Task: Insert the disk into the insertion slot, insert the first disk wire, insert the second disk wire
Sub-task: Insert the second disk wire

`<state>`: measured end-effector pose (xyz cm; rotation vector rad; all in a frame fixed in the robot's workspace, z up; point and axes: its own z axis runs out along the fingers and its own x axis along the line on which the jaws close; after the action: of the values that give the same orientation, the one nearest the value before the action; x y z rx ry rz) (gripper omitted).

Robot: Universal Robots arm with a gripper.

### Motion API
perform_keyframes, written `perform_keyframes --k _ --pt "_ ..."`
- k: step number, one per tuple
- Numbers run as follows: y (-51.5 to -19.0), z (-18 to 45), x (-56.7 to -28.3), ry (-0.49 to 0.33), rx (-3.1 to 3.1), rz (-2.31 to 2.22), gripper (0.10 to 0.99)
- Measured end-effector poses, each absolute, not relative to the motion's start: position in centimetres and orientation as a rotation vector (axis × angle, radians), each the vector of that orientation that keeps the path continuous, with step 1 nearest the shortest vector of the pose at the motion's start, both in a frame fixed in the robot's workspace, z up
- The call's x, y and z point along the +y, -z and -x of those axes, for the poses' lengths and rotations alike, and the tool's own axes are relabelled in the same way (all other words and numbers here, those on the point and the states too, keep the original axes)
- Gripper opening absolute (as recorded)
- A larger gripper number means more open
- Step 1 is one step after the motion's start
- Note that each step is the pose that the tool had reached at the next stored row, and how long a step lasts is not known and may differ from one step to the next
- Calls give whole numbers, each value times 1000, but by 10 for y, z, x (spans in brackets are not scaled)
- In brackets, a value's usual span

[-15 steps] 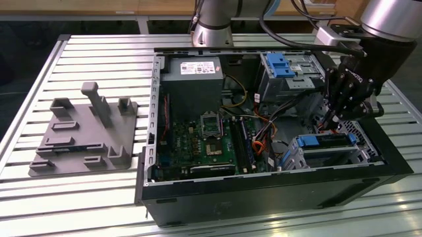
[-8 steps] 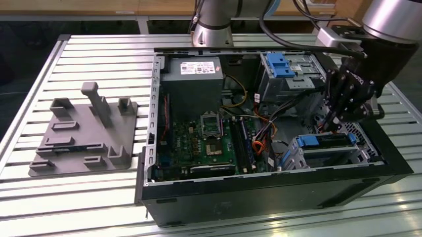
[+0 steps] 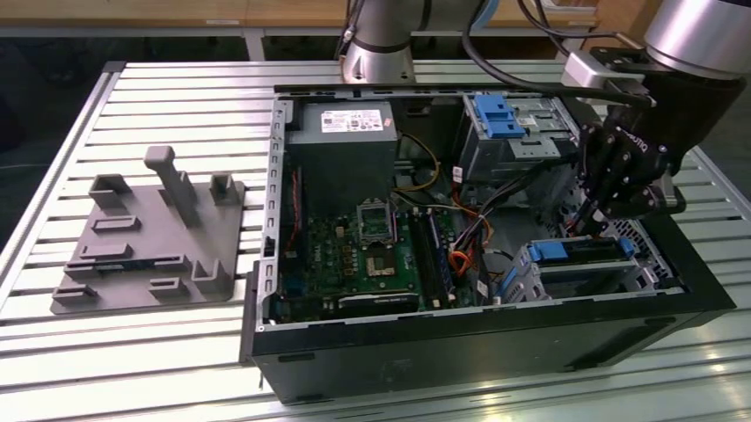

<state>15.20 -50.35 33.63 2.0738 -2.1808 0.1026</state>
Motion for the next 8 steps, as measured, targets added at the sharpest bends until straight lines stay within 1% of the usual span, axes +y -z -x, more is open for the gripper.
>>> perform_keyframes --k 8 --pt "-336 -152 -505 -103 -2179 -2077 145"
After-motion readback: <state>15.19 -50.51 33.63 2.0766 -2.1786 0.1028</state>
